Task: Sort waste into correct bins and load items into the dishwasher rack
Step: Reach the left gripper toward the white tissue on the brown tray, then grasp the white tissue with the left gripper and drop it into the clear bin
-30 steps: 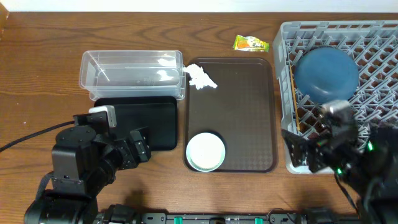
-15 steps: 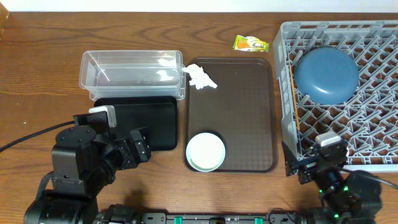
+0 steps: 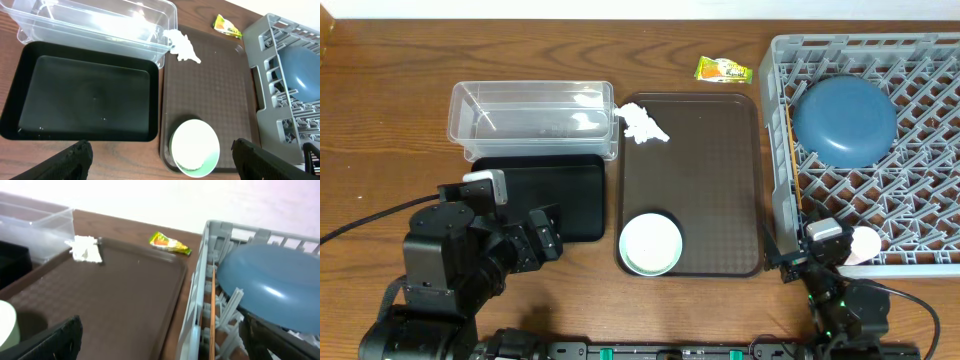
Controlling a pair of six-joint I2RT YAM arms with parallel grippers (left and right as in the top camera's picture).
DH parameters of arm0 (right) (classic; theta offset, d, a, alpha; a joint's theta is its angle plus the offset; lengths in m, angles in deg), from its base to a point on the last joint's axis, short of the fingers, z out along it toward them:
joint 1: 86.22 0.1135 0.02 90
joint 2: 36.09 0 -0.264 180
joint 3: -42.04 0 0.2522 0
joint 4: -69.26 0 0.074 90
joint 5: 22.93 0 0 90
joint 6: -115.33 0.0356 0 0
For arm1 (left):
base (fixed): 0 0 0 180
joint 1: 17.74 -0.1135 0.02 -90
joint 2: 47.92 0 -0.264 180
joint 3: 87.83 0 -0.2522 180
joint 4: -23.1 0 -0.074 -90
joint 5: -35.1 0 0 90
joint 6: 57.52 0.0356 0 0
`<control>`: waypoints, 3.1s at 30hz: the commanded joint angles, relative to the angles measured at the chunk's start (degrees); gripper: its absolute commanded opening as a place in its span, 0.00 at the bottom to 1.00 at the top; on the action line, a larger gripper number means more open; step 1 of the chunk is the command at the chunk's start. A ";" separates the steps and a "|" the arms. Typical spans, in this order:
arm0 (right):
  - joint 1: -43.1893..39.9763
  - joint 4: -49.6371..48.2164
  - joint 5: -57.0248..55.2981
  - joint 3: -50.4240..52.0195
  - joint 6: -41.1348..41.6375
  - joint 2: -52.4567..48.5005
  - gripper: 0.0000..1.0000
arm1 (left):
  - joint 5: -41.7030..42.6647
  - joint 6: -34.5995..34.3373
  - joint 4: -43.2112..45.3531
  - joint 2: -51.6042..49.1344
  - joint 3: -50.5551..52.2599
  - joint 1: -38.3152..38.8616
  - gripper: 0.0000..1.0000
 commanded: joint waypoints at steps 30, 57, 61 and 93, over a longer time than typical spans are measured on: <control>-0.79 -8.41 0.04 3.61 -0.59 0.63 0.99 | -0.74 0.09 0.17 0.00 -0.44 -0.09 0.91; -0.79 -8.41 0.04 3.61 -0.59 0.63 0.99 | 8.37 -1.81 14.60 -18.93 -0.39 7.76 0.91; -0.79 -8.41 0.04 3.61 -0.59 0.63 0.99 | 0.83 -0.42 18.53 -29.94 -0.39 16.02 0.90; -0.79 -8.41 0.04 3.61 -0.59 0.63 0.99 | -21.07 14.71 62.47 -82.29 -10.73 23.26 0.41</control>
